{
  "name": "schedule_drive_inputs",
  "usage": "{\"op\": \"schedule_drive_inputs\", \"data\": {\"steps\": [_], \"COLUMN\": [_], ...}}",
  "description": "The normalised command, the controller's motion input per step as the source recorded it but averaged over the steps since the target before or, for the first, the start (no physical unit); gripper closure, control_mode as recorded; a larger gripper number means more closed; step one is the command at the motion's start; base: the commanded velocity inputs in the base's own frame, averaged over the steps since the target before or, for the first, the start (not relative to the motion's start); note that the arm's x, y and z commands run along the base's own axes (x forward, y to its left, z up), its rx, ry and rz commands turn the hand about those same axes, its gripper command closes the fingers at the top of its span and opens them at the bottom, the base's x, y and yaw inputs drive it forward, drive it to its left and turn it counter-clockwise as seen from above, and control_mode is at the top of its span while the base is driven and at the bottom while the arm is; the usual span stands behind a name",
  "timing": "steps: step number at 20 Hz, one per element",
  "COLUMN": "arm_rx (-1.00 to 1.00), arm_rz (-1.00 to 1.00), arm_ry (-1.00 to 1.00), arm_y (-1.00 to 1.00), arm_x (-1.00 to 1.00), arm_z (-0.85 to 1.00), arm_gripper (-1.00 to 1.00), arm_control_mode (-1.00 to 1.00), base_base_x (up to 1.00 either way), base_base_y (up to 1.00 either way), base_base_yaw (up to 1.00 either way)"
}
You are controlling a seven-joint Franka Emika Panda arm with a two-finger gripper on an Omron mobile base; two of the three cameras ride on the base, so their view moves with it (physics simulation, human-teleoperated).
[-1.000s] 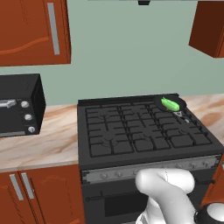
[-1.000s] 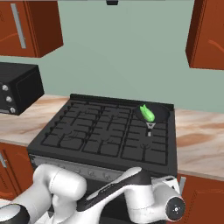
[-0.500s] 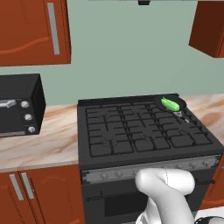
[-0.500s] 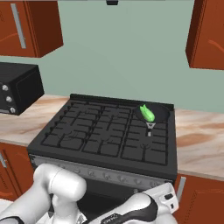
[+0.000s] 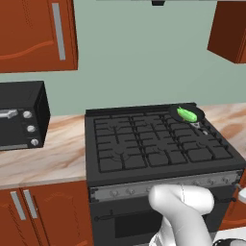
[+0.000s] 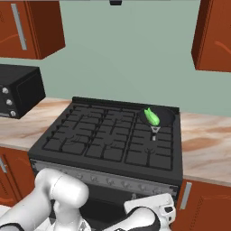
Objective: Put the mushroom and corn in the pan. Then turn on the rear right burner and set the heat to medium.
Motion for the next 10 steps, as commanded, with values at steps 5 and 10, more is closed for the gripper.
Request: {"op": "schedule_drive_inputs", "data": {"steps": [5, 10], "arm_rx": [0.31, 0.13], "arm_rz": [0.0, -0.05], "arm_ry": [0.1, 0.06], "arm_y": [0.05, 0.27], "arm_x": [-0.1, -0.11], "arm_z": [-0.01, -0.28], "arm_gripper": [-1.0, -1.0], "arm_control_mode": [-1.0, -1.0], "base_base_x": [0.0, 0.0], "base_base_y": [0.0, 0.0], "base_base_yaw": [0.0, 0.0]}}
